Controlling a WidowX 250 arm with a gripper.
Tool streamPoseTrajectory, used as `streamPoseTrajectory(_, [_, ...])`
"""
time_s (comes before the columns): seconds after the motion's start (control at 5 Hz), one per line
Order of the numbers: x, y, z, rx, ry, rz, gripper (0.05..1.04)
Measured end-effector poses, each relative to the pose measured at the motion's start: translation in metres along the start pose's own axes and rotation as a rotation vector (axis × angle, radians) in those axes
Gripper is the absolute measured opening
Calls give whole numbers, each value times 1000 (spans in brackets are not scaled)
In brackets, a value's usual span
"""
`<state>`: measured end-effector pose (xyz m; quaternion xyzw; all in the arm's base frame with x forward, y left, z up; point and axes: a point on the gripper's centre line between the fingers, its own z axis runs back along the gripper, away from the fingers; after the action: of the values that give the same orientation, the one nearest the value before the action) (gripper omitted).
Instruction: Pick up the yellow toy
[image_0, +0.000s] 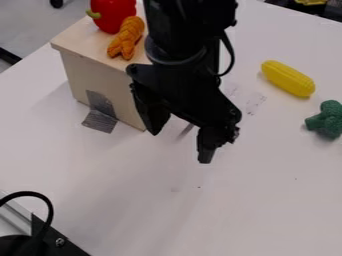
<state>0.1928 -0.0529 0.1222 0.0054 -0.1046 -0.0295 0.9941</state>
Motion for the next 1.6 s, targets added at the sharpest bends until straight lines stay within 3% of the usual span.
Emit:
streamPoseTrajectory(0.2, [-4,0,-4,2,19,0,1001])
streamPoseTrajectory(0.4, [13,0,-14,-29,49,-40,1001])
streamPoseTrajectory(0.8, [84,-9,-32,-64,-14,-69,1001])
streamPoseTrajectory(1.2, [182,-40,-49,-77,-77,-32,1001])
streamPoseTrajectory(1.6, [221,-88,-65,-57,-63,-77,1000])
